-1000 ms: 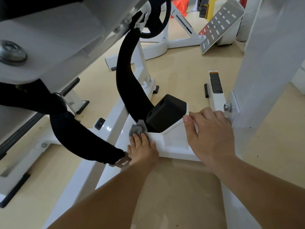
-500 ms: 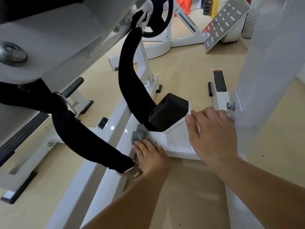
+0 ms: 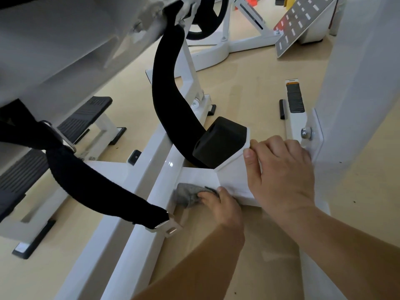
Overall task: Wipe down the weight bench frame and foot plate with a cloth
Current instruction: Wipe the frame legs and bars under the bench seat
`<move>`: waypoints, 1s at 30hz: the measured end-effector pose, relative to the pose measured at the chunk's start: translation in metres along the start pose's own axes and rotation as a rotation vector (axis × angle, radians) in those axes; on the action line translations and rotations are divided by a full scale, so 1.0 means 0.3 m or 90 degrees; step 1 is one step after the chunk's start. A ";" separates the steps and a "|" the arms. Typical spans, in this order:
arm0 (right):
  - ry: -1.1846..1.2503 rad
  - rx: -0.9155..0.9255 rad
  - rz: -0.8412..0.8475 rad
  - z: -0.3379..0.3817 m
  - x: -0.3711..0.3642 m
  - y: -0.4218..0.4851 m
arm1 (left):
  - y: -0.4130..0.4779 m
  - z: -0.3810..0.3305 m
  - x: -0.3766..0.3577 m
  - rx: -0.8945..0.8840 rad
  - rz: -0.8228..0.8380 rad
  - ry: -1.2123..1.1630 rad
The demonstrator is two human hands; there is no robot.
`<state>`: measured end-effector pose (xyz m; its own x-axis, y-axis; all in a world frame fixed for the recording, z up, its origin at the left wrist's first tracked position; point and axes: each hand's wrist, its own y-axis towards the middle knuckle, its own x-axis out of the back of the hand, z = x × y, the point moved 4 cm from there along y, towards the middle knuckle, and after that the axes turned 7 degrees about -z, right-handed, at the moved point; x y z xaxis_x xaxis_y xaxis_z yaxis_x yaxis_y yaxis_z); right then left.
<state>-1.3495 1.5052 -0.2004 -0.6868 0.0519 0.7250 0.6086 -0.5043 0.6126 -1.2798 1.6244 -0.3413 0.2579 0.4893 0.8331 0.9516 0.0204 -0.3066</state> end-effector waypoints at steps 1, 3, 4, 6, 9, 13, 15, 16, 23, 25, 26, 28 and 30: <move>0.001 0.002 0.001 -0.001 -0.001 0.001 | 0.002 -0.002 0.027 -0.055 -0.063 0.165; 0.006 0.015 0.004 -0.003 -0.002 0.002 | 0.005 0.005 0.074 -0.027 -0.056 0.215; 0.009 0.019 0.005 -0.004 -0.002 -0.001 | 0.051 0.043 0.061 -0.050 -0.064 0.111; 0.012 0.017 -0.001 -0.009 -0.001 -0.005 | 0.023 0.033 0.181 0.199 -0.062 -0.140; 0.015 0.025 0.008 -0.010 -0.001 -0.004 | -0.060 -0.041 0.155 0.037 0.026 0.047; 0.005 0.030 0.037 -0.011 0.002 -0.008 | -0.108 -0.040 0.093 0.127 0.031 -0.148; 0.004 0.046 0.057 -0.012 0.007 -0.012 | -0.049 -0.054 0.120 -0.048 0.019 0.059; 0.002 0.053 0.069 -0.012 0.009 -0.013 | -0.006 -0.028 0.136 0.000 0.013 0.010; 0.006 0.044 0.103 -0.006 0.026 -0.010 | -0.087 -0.037 0.054 0.069 -0.066 -0.311; 0.014 0.040 0.110 -0.007 0.030 -0.010 | -0.076 -0.020 -0.028 0.137 0.010 -0.313; 0.018 0.040 0.114 -0.008 0.033 -0.011 | -0.081 -0.024 0.009 0.172 -0.009 -0.289; 0.028 0.043 0.121 -0.008 0.038 -0.012 | -0.055 -0.040 0.101 -0.040 -0.022 -0.018; 0.028 0.049 0.141 -0.009 0.035 -0.012 | -0.050 -0.047 0.187 -0.030 -0.085 0.157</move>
<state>-1.3600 1.5053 -0.1958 -0.5484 -0.0914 0.8312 0.7738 -0.4322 0.4631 -1.2773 1.6394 -0.2835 0.1569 0.2572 0.9535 0.9851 0.0278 -0.1696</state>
